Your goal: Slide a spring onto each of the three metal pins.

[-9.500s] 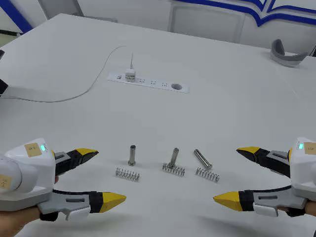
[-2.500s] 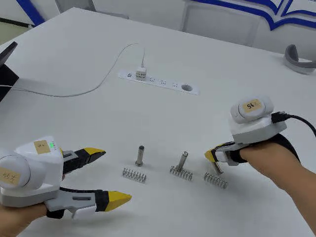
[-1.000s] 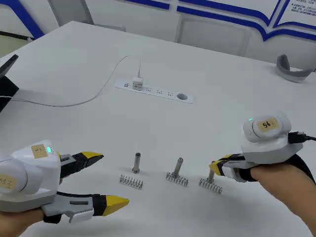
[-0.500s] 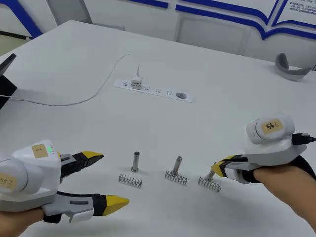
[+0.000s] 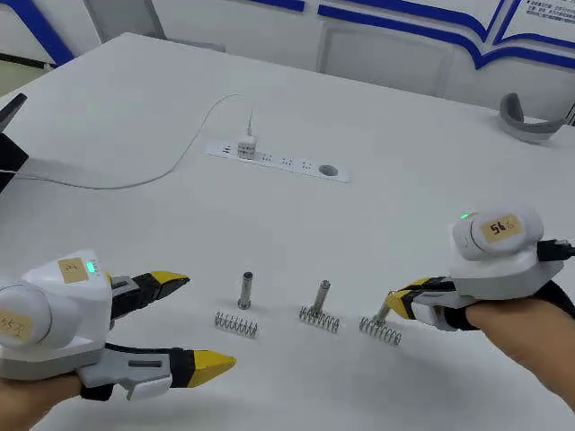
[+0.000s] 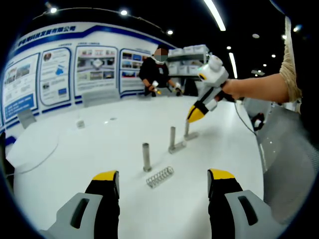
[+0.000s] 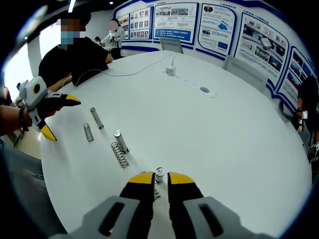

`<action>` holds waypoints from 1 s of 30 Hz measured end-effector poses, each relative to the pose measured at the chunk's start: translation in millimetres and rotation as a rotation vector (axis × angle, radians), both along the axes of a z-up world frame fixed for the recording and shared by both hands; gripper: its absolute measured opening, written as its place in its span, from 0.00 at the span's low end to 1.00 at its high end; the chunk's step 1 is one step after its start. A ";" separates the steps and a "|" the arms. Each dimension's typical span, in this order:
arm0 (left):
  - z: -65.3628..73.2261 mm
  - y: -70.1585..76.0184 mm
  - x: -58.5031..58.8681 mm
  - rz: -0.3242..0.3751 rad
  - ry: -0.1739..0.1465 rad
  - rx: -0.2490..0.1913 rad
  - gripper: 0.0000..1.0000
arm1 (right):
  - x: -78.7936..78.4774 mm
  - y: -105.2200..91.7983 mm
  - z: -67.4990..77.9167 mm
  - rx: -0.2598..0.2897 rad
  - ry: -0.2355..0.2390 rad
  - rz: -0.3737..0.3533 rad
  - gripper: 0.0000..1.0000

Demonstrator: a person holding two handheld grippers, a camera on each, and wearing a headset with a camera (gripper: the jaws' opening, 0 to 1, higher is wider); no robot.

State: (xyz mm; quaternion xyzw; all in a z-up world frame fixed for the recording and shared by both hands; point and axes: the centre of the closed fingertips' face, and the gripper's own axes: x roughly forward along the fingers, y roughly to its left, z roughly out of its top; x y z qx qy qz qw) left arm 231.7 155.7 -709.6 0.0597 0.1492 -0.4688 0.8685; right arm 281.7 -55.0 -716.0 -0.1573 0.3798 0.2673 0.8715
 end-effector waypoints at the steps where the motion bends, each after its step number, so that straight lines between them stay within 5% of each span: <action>1: -0.1 0.0 0.1 0.000 0.000 0.000 0.73 | -0.8 -0.7 0.7 0.000 -0.002 -0.001 0.11; 12: -2.6 -1.6 0.3 -0.006 0.003 0.003 0.73 | -15.1 -7.2 -10.9 -0.011 0.037 0.036 0.12; 30: -2.7 -1.2 1.7 -0.011 0.002 0.003 0.73 | -26.5 -1.4 -46.1 -0.116 0.128 0.263 0.17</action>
